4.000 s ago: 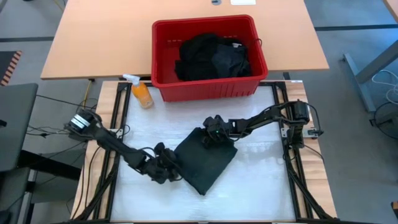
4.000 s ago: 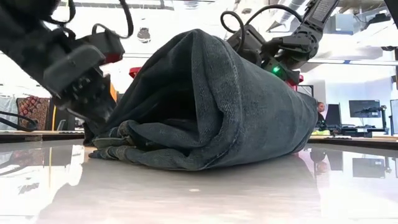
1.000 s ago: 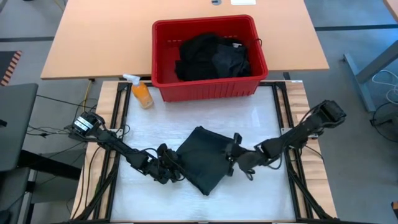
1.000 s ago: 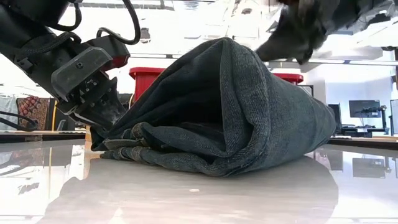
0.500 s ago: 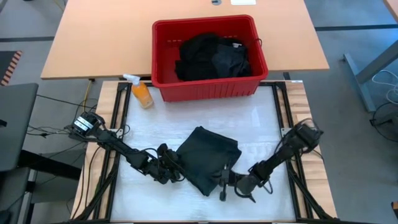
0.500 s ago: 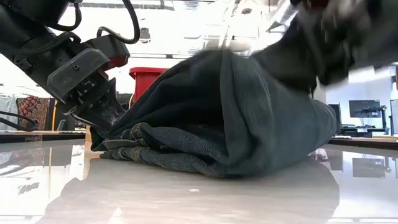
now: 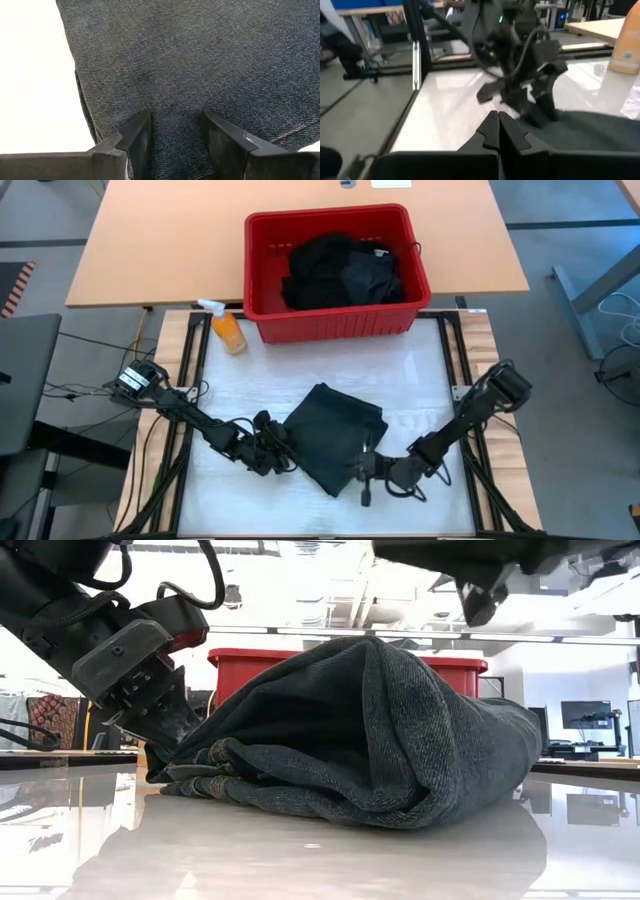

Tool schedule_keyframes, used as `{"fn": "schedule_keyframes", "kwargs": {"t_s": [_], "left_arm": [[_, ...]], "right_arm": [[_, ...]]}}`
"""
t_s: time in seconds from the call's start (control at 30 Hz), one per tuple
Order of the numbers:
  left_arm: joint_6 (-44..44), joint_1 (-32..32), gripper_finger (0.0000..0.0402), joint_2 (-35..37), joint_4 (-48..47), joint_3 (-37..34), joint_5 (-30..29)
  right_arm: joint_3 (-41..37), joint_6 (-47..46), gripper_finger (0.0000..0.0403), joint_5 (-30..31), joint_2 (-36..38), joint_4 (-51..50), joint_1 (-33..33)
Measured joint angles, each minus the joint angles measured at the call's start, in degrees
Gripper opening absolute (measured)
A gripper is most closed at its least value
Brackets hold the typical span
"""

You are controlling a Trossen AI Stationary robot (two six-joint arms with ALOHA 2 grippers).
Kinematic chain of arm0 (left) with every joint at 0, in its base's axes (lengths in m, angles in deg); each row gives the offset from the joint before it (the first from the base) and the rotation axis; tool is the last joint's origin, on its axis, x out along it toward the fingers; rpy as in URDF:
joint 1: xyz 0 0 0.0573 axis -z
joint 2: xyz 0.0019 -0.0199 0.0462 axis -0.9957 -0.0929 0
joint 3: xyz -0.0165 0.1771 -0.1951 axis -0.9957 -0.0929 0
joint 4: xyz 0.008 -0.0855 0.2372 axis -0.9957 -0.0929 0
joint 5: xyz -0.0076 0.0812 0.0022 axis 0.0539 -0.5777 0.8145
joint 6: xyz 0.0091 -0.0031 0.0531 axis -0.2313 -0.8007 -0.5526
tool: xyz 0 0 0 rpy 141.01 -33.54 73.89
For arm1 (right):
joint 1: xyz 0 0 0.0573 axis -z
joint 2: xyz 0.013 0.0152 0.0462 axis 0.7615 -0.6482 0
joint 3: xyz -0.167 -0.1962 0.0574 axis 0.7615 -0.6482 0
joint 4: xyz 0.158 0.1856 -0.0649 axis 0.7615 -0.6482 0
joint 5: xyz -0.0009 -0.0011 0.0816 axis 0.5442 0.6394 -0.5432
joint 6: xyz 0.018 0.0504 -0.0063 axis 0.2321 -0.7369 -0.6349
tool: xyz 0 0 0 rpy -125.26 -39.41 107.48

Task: Fold Laundry from Bin
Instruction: Fold the dark blue pants

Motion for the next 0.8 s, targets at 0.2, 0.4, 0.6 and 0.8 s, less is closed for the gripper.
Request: {"fn": "schedule_keyframes", "kwargs": {"t_s": [0.2,0.4,0.6,0.8], "left_arm": [[-0.5,-0.1,0.0164,0.0,-0.1,0.0,0.1],[-1.6,-0.1,0.0164,0.1,-1.1,0.1,0.9],[-2.9,-0.2,0.0164,0.1,-1.1,0.1,1.4],[-3.0,-0.2,0.0164,0.1,-1.2,0.1,2.1]], "right_arm": [[0.7,-4.2,0.0017,-1.9,-8.4,5.5,0.9],[6.9,-4.4,0.0017,-3.8,-20.7,9.1,-1.8],[9.6,-3.8,0.0017,-1.7,-25.2,3.9,-1.7],[9.1,6.5,0.0017,-3.1,-16.8,-4.3,-2.2]]}}
